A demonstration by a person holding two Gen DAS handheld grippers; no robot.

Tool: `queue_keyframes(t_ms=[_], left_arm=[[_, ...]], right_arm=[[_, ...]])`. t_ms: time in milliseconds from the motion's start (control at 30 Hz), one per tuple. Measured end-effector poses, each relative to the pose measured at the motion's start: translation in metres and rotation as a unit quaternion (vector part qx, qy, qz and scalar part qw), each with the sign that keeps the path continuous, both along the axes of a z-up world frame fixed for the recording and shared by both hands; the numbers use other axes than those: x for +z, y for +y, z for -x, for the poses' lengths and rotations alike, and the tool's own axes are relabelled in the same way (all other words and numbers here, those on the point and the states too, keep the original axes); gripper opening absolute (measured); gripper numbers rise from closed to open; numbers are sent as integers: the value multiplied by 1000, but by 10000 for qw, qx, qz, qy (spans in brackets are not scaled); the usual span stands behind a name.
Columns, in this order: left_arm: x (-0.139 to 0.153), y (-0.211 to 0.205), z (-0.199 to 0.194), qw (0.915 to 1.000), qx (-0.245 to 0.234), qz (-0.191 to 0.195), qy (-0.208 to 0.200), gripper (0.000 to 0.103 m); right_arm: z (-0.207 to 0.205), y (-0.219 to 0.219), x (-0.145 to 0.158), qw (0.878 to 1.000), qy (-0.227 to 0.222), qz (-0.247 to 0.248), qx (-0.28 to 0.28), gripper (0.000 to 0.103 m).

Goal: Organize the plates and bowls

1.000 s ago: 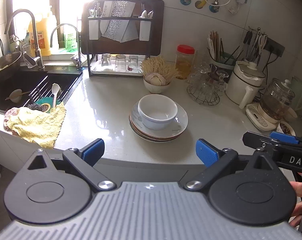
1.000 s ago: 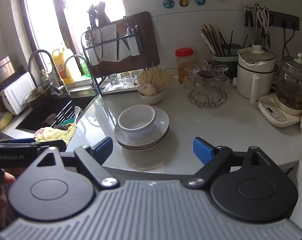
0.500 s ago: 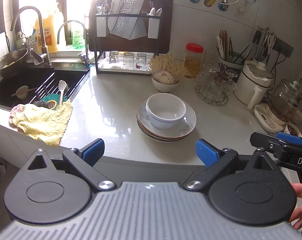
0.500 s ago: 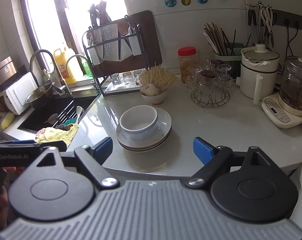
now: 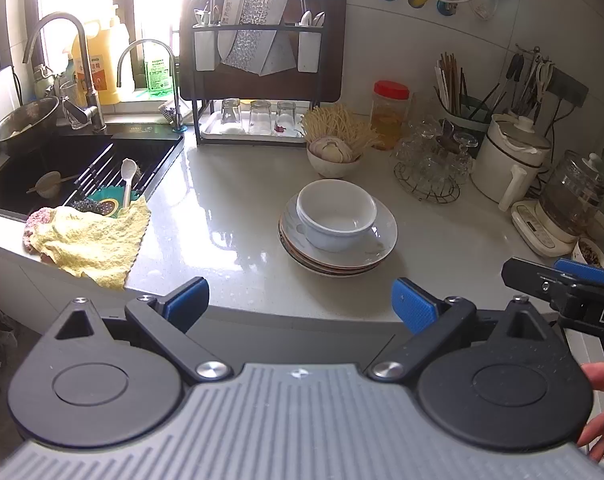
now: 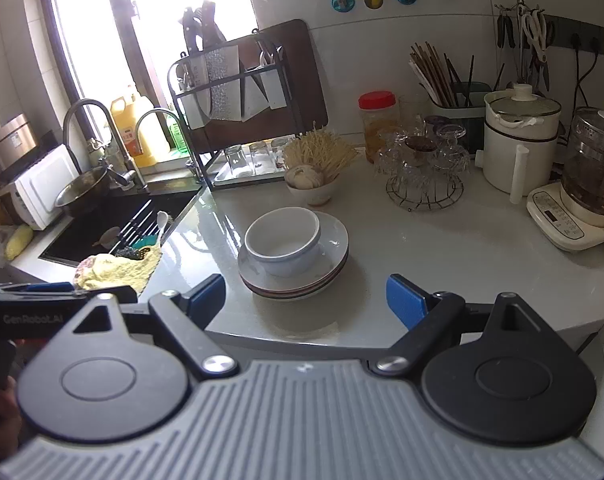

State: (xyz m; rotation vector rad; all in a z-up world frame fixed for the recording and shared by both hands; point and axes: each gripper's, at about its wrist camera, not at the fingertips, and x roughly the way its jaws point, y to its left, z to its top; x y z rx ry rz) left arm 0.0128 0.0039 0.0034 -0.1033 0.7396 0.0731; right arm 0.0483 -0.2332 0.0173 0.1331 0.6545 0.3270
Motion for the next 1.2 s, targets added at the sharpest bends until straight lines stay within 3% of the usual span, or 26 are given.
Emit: queue_keyframes(t_ms=[1200], left_arm=[[10,-1,37,9999,-123,27,-38,100]], right_arm=[[29,3,6,10000,-41,-51,-34,89]])
